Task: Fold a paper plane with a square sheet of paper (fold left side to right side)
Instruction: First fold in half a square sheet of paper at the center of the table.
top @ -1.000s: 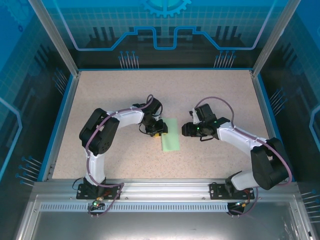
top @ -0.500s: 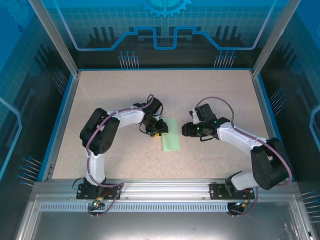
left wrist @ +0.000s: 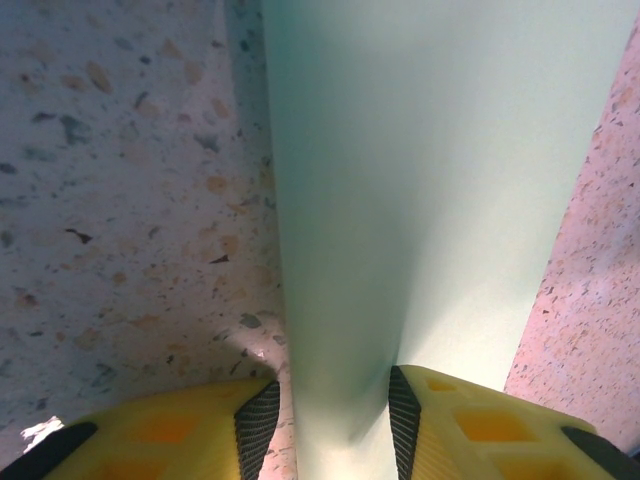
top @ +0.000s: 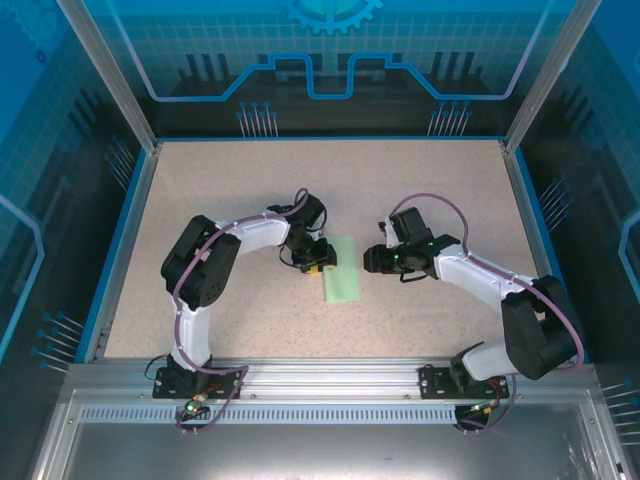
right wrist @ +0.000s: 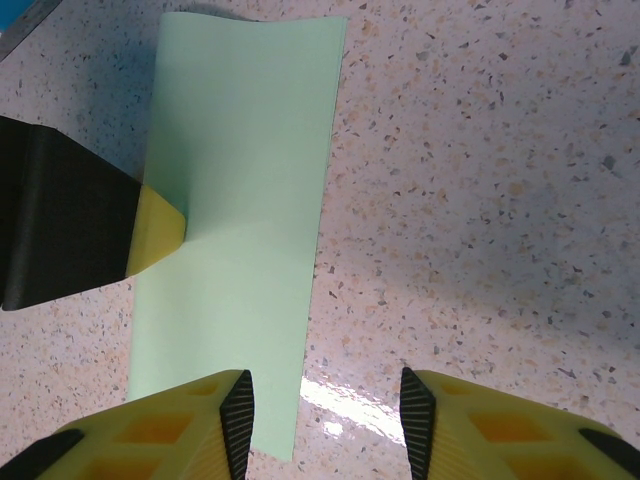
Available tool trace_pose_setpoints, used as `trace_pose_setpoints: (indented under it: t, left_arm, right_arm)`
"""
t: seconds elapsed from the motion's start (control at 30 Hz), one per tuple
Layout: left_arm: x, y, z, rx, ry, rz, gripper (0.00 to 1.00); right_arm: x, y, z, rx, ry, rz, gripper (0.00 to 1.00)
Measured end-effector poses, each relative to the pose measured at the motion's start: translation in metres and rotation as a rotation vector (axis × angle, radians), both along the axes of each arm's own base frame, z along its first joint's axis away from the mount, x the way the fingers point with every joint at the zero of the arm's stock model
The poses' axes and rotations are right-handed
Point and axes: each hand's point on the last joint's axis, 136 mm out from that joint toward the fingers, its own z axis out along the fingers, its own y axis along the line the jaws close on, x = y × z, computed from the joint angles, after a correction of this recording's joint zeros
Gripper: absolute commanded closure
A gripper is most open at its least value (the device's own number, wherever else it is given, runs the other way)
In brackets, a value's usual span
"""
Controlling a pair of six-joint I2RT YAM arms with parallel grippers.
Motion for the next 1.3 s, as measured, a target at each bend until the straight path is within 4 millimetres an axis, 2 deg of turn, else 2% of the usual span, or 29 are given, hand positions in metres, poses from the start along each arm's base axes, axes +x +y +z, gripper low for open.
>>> trace_pose_setpoints:
  t: [0.97,1.3]
  left_arm:
    - [-0.0003,0.0012,-0.0003,0.009,-0.006,-0.012,0.63]
    - [-0.0006,0.0010,-0.0003,0.010,-0.013,-0.025,0.61]
  right_arm:
    - [0.0000,0.0000,0.0000,0.000,0.000,0.000,0.54]
    - [0.0000,0.0000,0.0000,0.000,0.000,0.000,0.54]
